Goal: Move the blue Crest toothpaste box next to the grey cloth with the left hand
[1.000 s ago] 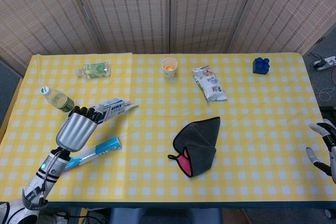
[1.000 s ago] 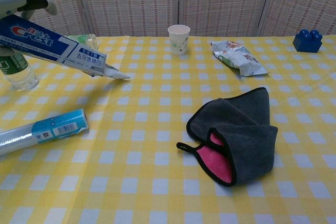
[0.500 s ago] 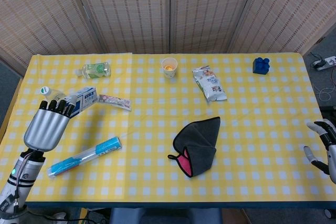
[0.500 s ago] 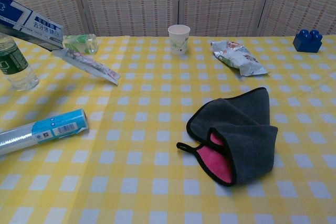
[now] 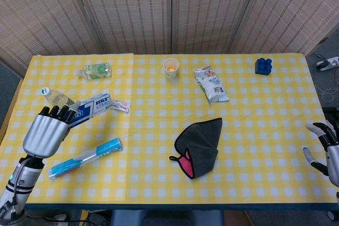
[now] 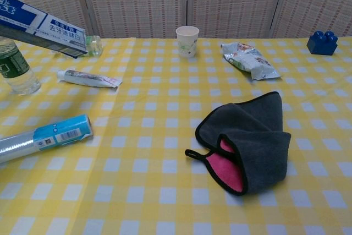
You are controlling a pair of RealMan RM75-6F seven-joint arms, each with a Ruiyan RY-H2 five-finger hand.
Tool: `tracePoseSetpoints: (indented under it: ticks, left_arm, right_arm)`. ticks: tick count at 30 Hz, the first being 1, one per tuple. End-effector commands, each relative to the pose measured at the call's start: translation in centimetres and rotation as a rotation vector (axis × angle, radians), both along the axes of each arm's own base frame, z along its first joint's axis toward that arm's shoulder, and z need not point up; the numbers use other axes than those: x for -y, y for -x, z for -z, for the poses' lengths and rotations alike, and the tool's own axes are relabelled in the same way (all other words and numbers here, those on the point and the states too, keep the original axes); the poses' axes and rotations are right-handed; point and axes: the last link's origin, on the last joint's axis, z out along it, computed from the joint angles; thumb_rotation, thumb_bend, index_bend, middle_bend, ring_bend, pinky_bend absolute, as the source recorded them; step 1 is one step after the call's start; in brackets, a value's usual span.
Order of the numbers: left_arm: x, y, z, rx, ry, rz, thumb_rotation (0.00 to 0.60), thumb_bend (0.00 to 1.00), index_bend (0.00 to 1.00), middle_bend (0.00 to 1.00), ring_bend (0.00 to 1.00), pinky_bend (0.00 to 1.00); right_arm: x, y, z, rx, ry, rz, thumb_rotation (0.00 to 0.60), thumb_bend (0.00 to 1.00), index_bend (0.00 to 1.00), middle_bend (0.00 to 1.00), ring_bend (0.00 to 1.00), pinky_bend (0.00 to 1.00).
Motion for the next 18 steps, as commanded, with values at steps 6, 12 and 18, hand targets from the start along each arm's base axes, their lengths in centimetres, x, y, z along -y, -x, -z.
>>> tracePoseSetpoints:
  ticks: [6, 12, 18]
  left_arm:
    - [-0.9, -1.7, 5.8, 0.221, 0.284, 0.081, 0.600, 0.20, 0.28, 0.43, 0.49, 0.59]
    - [-2.0, -2.7, 9.5, 0.382, 0.468, 0.058, 0.600, 0.20, 0.29, 0.43, 0.49, 0.59]
    - [-3.4, -3.2, 11.7, 0.397, 0.534, 0.005, 0.600, 0.20, 0.29, 0.43, 0.49, 0.59]
  right_arm:
    - [-0.4, 0.3, -0.2, -0.001, 0.009, 0.018, 0.600, 0.26, 0.27, 0.27, 0.11, 0.10]
    - [-0.4, 0.3, -0.2, -0.001, 0.006, 0.022, 0.600, 0.26, 0.27, 0.27, 0.11, 0.10]
    - [-0.7, 0.5, -0.3, 0.001, 0.014, 0.031, 0.600, 0.26, 0.27, 0.27, 0.11, 0.10]
